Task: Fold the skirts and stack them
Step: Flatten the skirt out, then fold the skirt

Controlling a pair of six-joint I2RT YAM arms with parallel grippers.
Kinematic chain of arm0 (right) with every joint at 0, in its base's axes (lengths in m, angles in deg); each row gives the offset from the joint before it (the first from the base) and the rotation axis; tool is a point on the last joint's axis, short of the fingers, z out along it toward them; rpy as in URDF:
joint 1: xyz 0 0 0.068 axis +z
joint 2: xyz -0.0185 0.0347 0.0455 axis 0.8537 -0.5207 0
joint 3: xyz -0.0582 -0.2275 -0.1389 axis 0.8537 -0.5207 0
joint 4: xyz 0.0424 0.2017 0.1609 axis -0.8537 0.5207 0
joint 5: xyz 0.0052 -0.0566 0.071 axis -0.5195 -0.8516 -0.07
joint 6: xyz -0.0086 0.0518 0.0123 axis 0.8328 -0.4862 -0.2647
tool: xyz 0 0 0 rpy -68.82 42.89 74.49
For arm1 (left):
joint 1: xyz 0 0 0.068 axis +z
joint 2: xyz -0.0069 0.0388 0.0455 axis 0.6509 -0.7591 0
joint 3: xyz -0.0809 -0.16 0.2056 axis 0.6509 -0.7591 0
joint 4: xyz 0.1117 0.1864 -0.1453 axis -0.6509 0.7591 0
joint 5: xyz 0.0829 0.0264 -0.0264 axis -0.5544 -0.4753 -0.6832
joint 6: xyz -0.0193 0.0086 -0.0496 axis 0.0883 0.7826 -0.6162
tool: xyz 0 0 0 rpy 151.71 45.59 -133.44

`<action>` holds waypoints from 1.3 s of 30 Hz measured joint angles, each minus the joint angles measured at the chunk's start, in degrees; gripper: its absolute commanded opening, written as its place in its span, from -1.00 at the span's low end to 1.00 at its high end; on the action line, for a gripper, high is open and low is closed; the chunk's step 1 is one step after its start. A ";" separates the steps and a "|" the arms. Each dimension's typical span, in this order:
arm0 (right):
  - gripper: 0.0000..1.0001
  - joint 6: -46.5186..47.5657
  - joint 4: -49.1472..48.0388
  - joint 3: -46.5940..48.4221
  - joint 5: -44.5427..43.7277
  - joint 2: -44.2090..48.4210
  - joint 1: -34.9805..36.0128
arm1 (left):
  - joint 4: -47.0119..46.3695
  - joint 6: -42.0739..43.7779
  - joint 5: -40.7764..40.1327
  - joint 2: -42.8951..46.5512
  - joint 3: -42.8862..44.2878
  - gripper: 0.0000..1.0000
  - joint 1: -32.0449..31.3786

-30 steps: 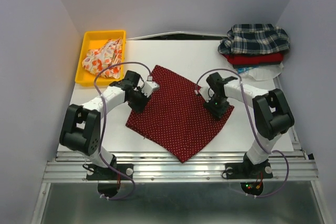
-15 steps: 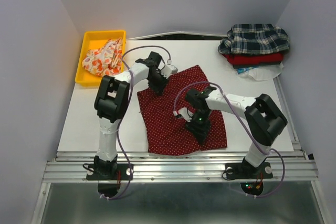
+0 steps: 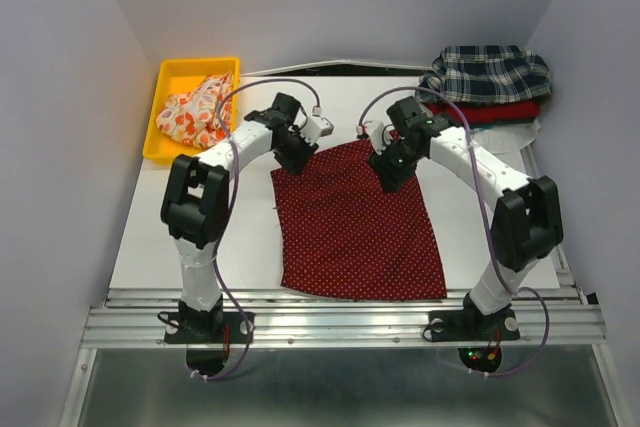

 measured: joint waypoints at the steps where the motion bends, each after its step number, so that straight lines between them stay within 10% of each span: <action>1: -0.06 0.13 -1.09 -0.61 -0.94 -0.96 -0.24 | 0.20 0.00 -0.11 2.10 -1.01 -0.24 0.72; 18: -0.07 -2.40 -10.25 -12.55 -3.15 -10.03 3.48 | -3.67 -3.93 0.50 4.85 -8.11 -0.35 10.19; 28: 0.12 -7.48 -9.35 -14.51 12.15 -9.49 13.16 | -2.08 -1.84 -0.09 2.71 -2.58 -0.08 10.88; 39: 0.39 -0.72 -4.02 2.67 6.47 -8.87 2.62 | 2.78 5.03 0.13 2.73 1.18 0.05 11.69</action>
